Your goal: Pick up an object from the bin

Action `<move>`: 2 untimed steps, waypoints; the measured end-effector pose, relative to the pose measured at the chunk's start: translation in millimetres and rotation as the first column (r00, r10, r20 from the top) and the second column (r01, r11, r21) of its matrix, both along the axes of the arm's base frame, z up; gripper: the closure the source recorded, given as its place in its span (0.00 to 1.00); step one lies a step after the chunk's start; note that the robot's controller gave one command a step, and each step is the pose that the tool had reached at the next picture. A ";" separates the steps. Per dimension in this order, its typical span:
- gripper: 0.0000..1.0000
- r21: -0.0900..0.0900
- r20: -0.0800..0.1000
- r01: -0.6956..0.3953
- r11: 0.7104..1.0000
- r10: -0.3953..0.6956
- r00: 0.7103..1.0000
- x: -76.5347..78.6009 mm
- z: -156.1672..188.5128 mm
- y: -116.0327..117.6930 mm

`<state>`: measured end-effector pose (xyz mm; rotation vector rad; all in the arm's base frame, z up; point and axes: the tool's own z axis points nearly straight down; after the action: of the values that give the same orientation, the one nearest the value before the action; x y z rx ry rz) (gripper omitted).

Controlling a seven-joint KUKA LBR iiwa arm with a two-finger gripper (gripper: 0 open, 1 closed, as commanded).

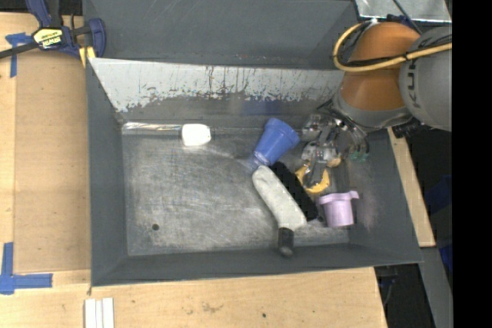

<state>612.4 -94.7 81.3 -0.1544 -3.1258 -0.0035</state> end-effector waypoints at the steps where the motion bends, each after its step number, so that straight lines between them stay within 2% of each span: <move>1: 1.00 0.000 0.000 0.000 1.000 0.000 1.000 0.1 0.1 0.1; 2: 1.00 -0.003 0.012 -0.016 1.000 0.016 1.000 -4.1 38.4 1.9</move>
Offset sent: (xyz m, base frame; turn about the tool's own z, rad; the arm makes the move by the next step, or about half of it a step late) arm -0.0043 0.0026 0.0631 -0.0257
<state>608.3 -92.8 119.7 -0.1298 -3.1386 -0.0003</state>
